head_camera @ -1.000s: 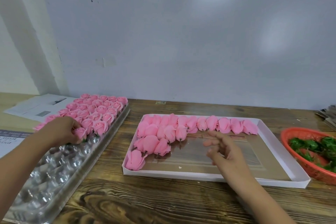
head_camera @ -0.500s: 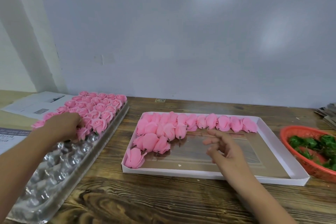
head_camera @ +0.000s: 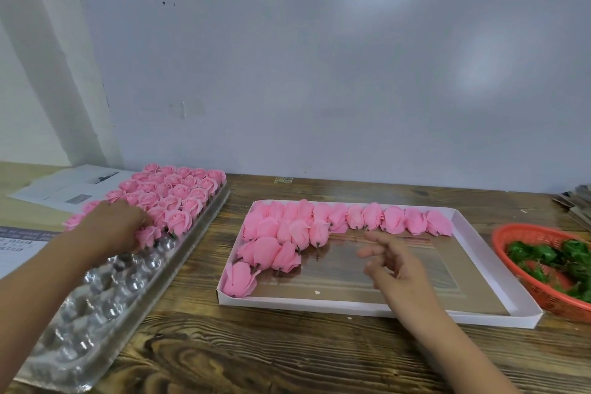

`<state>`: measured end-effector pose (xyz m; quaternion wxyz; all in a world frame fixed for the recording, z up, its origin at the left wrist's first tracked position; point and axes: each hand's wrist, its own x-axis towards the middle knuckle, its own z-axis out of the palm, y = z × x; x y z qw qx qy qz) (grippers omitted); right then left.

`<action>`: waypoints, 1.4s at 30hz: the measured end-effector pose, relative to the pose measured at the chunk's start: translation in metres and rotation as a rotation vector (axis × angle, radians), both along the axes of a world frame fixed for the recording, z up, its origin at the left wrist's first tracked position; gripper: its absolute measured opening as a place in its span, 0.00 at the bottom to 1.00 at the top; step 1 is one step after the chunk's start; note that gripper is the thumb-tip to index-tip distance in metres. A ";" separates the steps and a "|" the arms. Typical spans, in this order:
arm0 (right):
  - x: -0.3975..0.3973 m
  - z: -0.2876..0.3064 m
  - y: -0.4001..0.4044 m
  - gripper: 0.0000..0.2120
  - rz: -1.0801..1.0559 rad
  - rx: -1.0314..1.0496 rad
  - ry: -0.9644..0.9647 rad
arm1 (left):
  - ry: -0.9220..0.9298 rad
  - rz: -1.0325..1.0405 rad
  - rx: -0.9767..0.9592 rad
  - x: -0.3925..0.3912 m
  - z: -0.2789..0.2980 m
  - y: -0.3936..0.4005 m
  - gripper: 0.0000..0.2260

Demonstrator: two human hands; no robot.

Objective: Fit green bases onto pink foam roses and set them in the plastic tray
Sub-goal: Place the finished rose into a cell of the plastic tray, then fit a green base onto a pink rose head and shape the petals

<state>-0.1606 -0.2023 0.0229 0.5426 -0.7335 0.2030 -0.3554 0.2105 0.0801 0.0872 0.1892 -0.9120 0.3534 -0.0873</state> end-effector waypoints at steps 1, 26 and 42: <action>0.001 0.000 0.000 0.23 -0.001 0.002 -0.001 | -0.033 -0.007 0.038 -0.007 0.003 -0.001 0.14; 0.076 0.005 -0.024 0.17 -0.055 0.051 0.493 | 0.272 -0.812 -0.623 -0.221 -0.077 -0.087 0.06; 0.124 0.004 -0.016 0.13 -0.255 0.076 0.479 | 0.271 -0.833 -0.688 -0.218 -0.084 -0.091 0.03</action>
